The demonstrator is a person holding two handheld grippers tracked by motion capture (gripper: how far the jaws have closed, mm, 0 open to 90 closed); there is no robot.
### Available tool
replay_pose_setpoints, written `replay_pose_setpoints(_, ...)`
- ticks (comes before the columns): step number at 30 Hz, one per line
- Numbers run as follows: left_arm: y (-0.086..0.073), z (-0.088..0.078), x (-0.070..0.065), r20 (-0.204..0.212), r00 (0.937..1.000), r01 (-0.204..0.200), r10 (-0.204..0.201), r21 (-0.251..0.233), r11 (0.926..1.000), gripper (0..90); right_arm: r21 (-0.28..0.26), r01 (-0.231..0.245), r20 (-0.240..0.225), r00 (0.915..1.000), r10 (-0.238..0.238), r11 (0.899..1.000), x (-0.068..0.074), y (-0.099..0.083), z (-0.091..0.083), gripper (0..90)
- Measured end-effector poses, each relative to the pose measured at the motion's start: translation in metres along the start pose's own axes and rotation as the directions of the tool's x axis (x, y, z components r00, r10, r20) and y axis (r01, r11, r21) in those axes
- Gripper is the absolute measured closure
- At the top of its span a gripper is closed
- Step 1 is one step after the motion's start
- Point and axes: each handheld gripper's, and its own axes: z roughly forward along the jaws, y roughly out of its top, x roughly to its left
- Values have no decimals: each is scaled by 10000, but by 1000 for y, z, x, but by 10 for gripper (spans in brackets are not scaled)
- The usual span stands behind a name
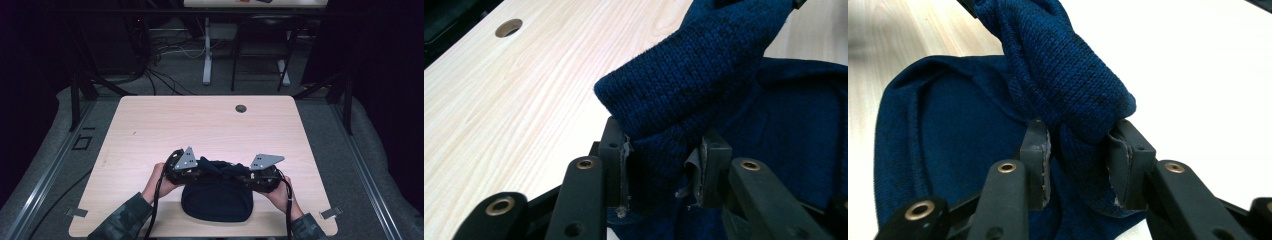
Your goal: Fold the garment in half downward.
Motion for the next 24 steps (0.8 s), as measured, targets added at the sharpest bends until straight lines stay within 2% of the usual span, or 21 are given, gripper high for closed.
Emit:
replay_pose_setpoints(13, -17, 2, -13, 533, 9986, 48, -54, 113, 9999, 673, 205, -188, -435, 9989, 197, 9996, 10, -14, 2, 634)
replay_pose_setpoints(14, -20, 3, -15, 639, 9980, 4, -21, 262, 9997, 673, 297, -207, -510, 9985, 222, 9993, 11, -17, 4, 631)
replay_pose_setpoints(24, -36, 7, -24, 864, 9960, 182, -232, 584, 9981, 672, 662, -202, -763, 9968, 252, 9976, 21, -25, 12, 625)
